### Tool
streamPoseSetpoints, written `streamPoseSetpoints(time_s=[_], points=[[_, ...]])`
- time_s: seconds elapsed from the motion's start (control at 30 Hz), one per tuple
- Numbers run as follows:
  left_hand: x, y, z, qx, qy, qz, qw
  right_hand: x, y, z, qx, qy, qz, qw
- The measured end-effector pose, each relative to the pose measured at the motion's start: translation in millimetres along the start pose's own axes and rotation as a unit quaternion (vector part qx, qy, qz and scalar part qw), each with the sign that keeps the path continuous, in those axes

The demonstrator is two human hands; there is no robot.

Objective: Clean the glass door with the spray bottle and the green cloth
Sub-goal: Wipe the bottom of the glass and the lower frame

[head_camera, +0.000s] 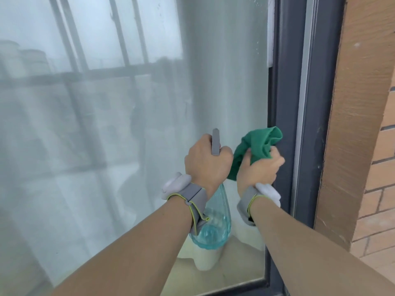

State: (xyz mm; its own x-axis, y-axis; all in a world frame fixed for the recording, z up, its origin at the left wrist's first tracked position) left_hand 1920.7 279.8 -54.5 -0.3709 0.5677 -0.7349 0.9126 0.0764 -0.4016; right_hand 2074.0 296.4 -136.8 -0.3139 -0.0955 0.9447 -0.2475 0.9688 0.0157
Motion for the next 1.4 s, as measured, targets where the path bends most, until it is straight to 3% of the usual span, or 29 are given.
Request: streamPoseSetpoints(time_s=[0.07, 0.13, 0.2, 0.27, 0.33, 0.63, 0.7, 0.97, 1.07, 1.2, 1.3, 1.4], points=[[-1, -4, -2, -0.002, 0.005, 0.001, 1.0, -5, 4, 20, 0.081, -0.134, 0.032, 0.987], [0, -7, -5, -0.004, 0.001, 0.004, 1.0, -8, 11, 30, 0.113, -0.294, 0.122, 0.941], [0, -8, -6, 0.0, -0.004, 0.01, 1.0, 1, 12, 12, 0.077, -0.256, 0.136, 0.954], [1, -9, -6, 0.006, -0.009, 0.025, 1.0, 15, 7, -6, 0.021, -0.122, 0.095, 0.988], [1, -10, -6, 0.01, -0.005, 0.035, 0.999, 28, 1, -19, -0.028, -0.031, 0.057, 0.997], [2, -35, -12, 0.014, 0.018, 0.06, 0.998, 71, 2, -43, -0.113, 0.022, 0.023, 0.993], [5, -44, -13, 0.01, 0.018, 0.067, 0.998, 78, 6, -40, -0.106, 0.002, 0.024, 0.994], [38, -79, -9, -0.024, 0.0, 0.058, 0.998, 100, 42, 48, 0.028, -0.252, 0.012, 0.967], [58, -102, 1, -0.037, -0.005, 0.046, 0.998, 92, 61, 97, 0.057, -0.284, 0.035, 0.957], [94, -135, 14, -0.057, -0.025, 0.043, 0.997, 81, 80, 160, 0.19, -0.256, 0.048, 0.947], [136, -162, 35, -0.086, -0.044, 0.035, 0.995, 67, 94, 208, 0.183, -0.334, 0.044, 0.923], [189, -176, 69, -0.102, -0.059, 0.007, 0.993, 29, 104, 245, 0.186, -0.331, 0.026, 0.925]])
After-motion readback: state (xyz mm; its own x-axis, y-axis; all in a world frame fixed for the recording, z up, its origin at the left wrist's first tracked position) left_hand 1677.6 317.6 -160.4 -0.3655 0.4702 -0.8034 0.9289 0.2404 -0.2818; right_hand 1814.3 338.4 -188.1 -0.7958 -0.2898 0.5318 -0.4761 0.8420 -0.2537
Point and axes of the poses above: each hand's wrist, its own z-axis away from the middle knuckle, its own y-axis out of the palm, x = y × z, the point moved 4 cm from there along -z, towards the middle knuckle, and after that the axes turned 1 degree about z, right-handed, at the moved point
